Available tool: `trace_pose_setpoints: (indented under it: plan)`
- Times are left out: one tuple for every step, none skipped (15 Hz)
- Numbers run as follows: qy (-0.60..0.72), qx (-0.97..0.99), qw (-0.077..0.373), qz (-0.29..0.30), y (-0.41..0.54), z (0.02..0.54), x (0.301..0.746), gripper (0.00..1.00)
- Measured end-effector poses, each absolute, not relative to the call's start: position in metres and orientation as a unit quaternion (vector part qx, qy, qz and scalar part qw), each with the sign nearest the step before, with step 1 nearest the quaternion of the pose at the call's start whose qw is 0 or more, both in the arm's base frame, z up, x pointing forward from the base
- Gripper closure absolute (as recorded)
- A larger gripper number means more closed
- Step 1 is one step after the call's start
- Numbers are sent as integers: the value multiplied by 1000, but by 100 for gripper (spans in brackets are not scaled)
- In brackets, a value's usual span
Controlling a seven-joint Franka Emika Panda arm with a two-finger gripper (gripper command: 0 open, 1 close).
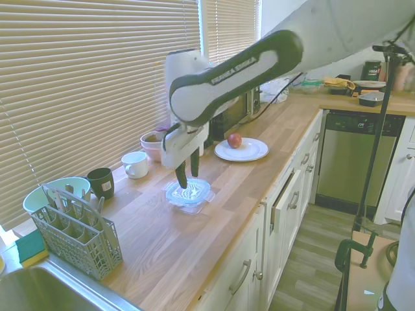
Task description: Cover the lid of the food container
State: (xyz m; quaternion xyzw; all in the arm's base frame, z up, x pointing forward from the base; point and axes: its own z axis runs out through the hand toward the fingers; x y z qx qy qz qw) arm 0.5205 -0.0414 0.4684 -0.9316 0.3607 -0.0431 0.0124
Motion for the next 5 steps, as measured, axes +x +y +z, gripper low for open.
trace_pose_setpoints:
  plan:
    - [367, -929, 19, -39, -51, 472, 503, 0]
    - [373, -927, 24, -36, -60, 473, 487, 0]
    - [378, -925, 26, -32, -68, 474, 473, 0]
    - [381, -924, 28, -29, -74, 473, 459, 0]
    - [381, -924, 29, -27, -78, 471, 447, 0]
